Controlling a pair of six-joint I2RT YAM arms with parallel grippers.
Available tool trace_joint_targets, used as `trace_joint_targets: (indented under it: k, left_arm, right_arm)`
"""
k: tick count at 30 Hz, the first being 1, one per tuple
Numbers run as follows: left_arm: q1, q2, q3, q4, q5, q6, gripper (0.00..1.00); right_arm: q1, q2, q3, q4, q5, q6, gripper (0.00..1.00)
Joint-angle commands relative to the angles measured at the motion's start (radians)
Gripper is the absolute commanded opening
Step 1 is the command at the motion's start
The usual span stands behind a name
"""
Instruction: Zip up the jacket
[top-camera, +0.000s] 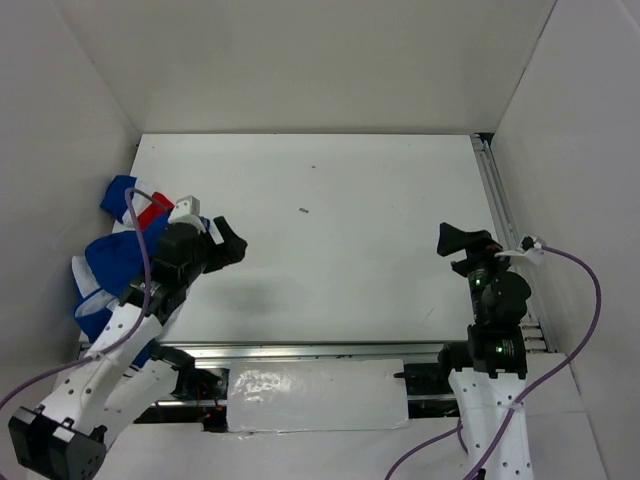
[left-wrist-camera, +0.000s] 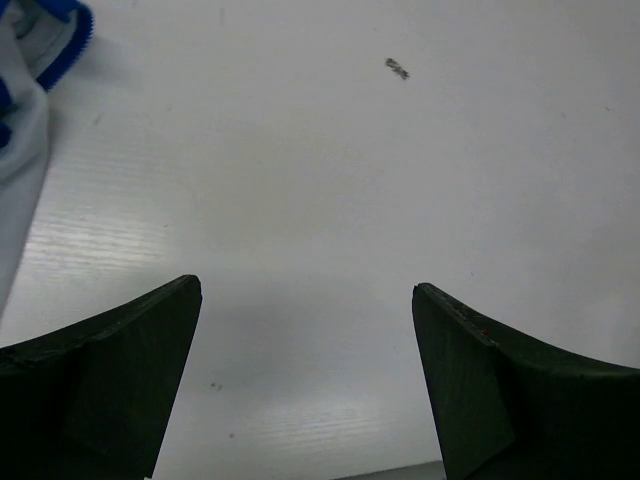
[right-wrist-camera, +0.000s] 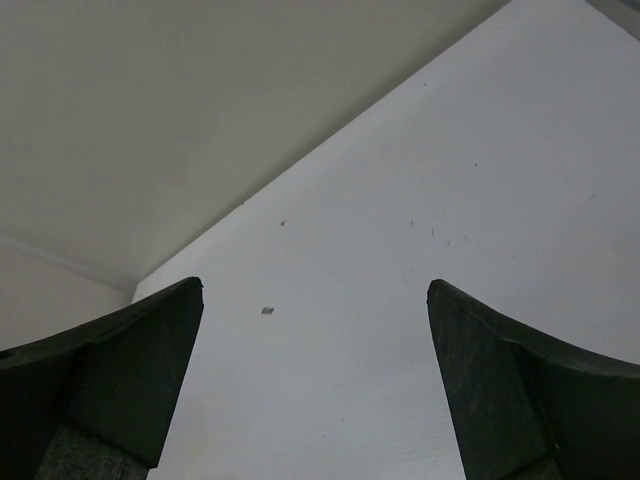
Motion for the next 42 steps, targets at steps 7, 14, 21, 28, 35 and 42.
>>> trace_joint_targets:
  k: [7,14,21,28,35,42]
  left_arm:
    - [0.435,0.218,0.125,-0.068,0.098,-0.091,0.99]
    - [0.646,0.513,0.223,-0.132,0.078,-0.16,0.99]
    - [0.72,0.719,0.274,-0.077,0.109,-0.172,0.99]
    - [0.76,0.931,0.375,-0.155,0.132,-0.189,0.99]
    - [0.757,0.967,0.365,-0.096,0.221,-0.146,0.31]
    - [0.683,0.883,0.331,-0.048,0.254,-0.055,0.0]
  right_arm:
    - [0.006,0.139,0.001,0.052,-0.103,-0.064,1.0]
    - [0.008,0.118,-0.022,0.065,-0.099,-0.081,1.0]
    - [0.009,0.131,-0.026,0.074,-0.112,-0.092,1.0]
    - [0.011,0.144,-0.023,0.08,-0.115,-0.101,1.0]
    - [0.011,0.128,-0.022,0.063,-0.096,-0.101,1.0]
    - [0.011,0.113,-0.014,0.048,-0.097,-0.109,1.0]
